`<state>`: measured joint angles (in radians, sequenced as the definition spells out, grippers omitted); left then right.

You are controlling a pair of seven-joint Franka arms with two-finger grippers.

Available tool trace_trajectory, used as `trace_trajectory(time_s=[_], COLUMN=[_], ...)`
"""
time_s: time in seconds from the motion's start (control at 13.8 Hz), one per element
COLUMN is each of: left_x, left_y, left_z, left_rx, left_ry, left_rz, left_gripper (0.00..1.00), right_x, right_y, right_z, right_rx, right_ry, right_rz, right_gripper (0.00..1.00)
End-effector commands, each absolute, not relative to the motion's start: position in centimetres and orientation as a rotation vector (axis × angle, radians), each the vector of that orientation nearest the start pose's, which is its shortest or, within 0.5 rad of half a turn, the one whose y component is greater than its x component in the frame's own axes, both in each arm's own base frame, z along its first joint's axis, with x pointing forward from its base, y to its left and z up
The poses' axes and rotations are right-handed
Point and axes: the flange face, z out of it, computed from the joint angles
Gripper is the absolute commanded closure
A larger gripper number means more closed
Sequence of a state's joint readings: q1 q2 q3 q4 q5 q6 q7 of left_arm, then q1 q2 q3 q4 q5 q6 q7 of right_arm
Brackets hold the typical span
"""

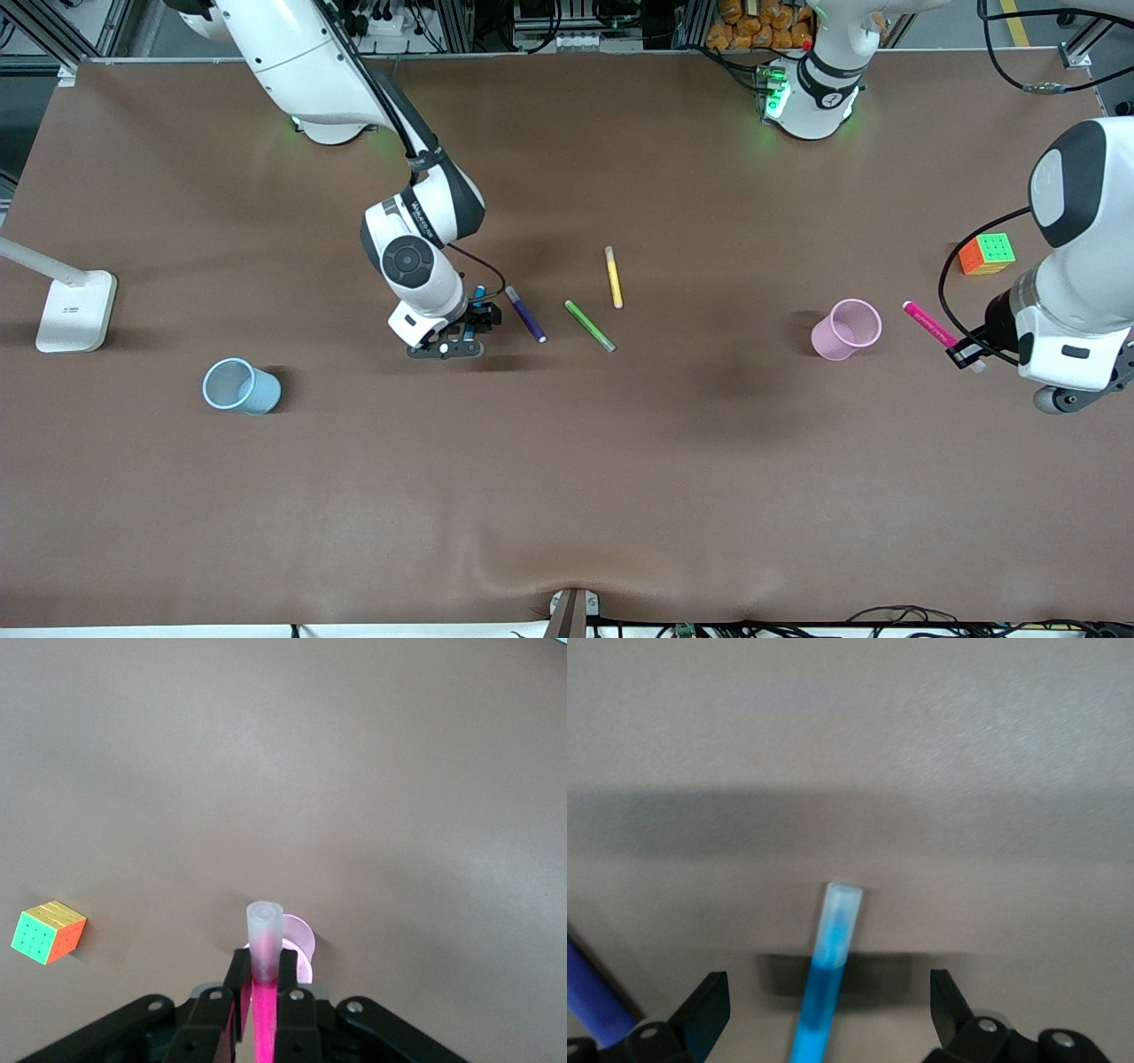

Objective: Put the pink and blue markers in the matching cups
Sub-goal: 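Grasp the blue marker with the right gripper while the left gripper holds pink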

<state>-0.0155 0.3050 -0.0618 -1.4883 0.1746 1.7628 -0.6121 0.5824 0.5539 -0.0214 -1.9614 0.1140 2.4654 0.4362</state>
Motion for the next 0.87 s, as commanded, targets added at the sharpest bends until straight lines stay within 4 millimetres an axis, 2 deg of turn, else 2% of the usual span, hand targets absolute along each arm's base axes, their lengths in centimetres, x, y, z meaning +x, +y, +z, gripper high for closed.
trace_trajectory(time_s=[0.0,0.22,0.29,0.51,0.58,0.73,0.8], left_x=[64.7,64.7,64.6,64.3,64.3,63.9,63.7], left_y=[-2.2,-2.1,-2.3,-2.9,-3.0,-3.8,-4.9], left_z=[50.0,48.9,48.3,46.6,45.9,44.1,43.4], left_rx=[-2.861,-2.8,-2.765,-2.698,-2.674,-2.588,-2.559], left_ry=[-0.768,-0.84,-0.829,-0.92,-0.941,-0.988,-1.026], left_rz=[-0.031,-0.03,-0.035,-0.026,-0.026,-0.039,-0.048], left_gripper=[1.0,1.0,1.0,1.0,1.0,1.0,1.0], right_x=[51.8,51.9,52.0,52.1,52.2,52.6,52.8], right_y=[32.5,32.6,32.7,32.7,32.6,32.3,32.2], right_z=[18.5,17.5,17.4,17.2,17.2,17.4,17.4], right_rx=[-3.115,-3.121,-3.121,-3.122,-3.122,-3.119,-3.117], right_ry=[-0.034,-0.042,-0.043,-0.038,-0.036,-0.021,-0.017], right_rz=[0.083,0.084,0.083,0.085,0.085,0.08,0.078], right_gripper=[0.0,0.01,0.19,0.38,0.54,1.0,1.0])
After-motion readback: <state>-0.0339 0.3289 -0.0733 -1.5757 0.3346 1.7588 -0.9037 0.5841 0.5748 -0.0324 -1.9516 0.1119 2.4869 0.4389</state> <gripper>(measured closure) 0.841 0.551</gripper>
